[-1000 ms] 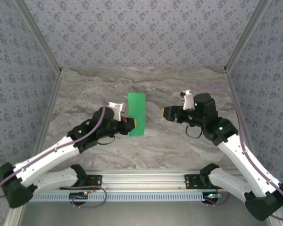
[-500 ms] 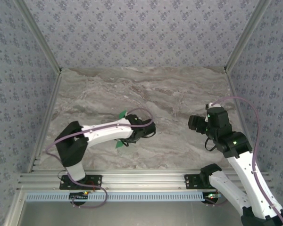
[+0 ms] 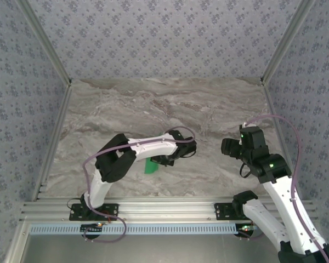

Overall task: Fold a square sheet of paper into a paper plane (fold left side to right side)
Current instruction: Turn over the paper at the center of the table.

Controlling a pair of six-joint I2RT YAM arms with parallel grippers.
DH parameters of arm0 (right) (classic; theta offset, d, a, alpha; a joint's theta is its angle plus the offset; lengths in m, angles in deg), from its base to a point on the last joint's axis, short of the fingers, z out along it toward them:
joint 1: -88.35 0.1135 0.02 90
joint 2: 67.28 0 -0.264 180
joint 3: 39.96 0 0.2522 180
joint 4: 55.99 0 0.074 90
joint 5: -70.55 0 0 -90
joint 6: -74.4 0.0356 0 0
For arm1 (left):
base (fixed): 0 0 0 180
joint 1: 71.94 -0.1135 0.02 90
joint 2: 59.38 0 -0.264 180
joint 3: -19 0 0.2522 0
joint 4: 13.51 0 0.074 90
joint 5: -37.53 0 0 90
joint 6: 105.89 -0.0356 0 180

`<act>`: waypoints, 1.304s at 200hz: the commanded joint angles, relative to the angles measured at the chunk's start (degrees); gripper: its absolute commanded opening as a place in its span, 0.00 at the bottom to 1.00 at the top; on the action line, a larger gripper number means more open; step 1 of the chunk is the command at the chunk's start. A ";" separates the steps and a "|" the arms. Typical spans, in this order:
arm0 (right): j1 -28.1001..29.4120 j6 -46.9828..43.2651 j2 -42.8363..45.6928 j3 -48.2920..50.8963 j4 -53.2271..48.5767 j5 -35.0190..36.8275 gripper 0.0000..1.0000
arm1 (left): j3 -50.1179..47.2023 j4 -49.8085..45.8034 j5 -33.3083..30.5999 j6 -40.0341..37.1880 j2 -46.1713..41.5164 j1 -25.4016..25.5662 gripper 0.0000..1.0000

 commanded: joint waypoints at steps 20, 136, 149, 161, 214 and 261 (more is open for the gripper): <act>-1.47 -1.43 -0.31 1.41 -0.53 -3.42 0.82 | 5.46 3.87 7.34 -6.22 4.08 -1.14 0.25; -1.60 2.72 -6.28 9.45 17.58 -28.87 0.83 | -10.71 33.97 29.67 -12.43 -19.37 -7.61 0.66; -0.77 3.65 -8.27 11.00 22.02 -31.98 0.81 | -17.04 36.83 30.91 -11.75 -24.03 -10.06 0.66; 0.59 5.59 -11.01 12.25 26.35 -33.10 0.76 | -22.92 39.17 31.55 -11.14 -28.30 -12.52 0.66; 9.11 11.82 -31.32 9.61 44.74 -34.54 0.44 | -46.34 56.03 42.40 -7.99 -44.42 -25.09 0.70; 12.41 13.58 -48.87 1.02 54.37 -34.38 0.35 | -51.92 62.01 47.38 -8.01 -44.92 -28.73 0.72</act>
